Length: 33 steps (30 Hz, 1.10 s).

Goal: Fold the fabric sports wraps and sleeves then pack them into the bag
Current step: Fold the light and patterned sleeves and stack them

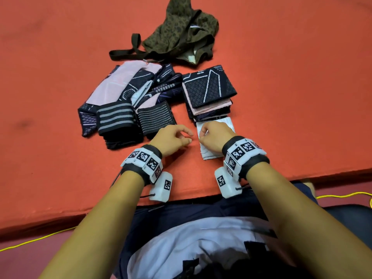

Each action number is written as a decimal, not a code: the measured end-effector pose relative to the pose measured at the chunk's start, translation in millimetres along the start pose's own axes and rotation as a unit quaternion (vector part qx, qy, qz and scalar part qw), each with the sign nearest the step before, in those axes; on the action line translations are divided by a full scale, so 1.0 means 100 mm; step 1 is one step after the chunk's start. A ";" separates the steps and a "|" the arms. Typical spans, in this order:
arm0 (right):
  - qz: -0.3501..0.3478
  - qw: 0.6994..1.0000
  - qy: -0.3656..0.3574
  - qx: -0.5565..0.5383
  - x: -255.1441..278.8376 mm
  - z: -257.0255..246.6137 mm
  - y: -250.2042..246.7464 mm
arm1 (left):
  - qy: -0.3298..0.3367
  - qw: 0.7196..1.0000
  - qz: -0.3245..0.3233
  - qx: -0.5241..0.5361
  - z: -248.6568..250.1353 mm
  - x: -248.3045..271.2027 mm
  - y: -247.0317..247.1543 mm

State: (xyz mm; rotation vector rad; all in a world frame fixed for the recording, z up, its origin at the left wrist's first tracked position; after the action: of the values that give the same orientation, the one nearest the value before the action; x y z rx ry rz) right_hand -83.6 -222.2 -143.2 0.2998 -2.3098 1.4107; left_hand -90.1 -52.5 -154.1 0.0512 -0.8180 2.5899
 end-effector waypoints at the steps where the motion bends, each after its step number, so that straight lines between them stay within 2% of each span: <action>1: -0.008 1.000 -0.016 0.006 0.01 -0.09 0.00 | -0.001 1.000 0.012 0.004 0.01 0.01 -0.08; 4: -0.024 0.997 -0.064 0.025 0.04 -0.40 -0.05 | 0.010 0.999 0.039 -0.012 0.07 0.03 -0.35; 10: -0.008 0.989 -0.133 0.060 -0.02 -1.08 -0.28 | 0.007 0.995 0.085 -0.041 0.23 0.07 -0.97; 14: 0.015 0.983 -0.165 0.082 -0.22 -1.50 -0.39 | -0.023 0.986 0.131 -0.105 0.17 0.06 -1.39; 19: 0.021 0.976 -0.180 0.117 -0.50 -1.92 -0.35 | -0.071 0.963 0.149 -0.211 0.04 0.00 -1.76; 25: 0.009 0.973 -0.181 0.142 -0.86 -2.31 -0.27 | -0.121 0.939 0.132 -0.293 -0.18 -0.17 -2.09; 29: 0.003 0.967 -0.196 0.164 -1.08 -2.54 -0.22 | -0.174 0.935 0.076 -0.300 -0.42 -0.26 -2.25; 33: -0.023 0.960 -0.213 0.178 -1.24 -2.69 -0.09 | -0.204 0.937 0.055 -0.280 -0.65 -0.30 -2.35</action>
State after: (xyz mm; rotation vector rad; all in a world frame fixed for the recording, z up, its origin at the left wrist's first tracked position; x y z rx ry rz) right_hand 93.9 7.8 -84.3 0.8327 -2.3269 1.8880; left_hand 37.5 145.8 -85.8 0.3909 -1.7252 2.3714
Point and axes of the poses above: each hand's wrist, its own x-axis away from the middle knuckle, its own y-axis out of the palm, z = x × y, the point moved 3 cm from there along -x, towards the middle knuckle, and after that the axes turned 12 degrees about y, right-handed, at the moved point
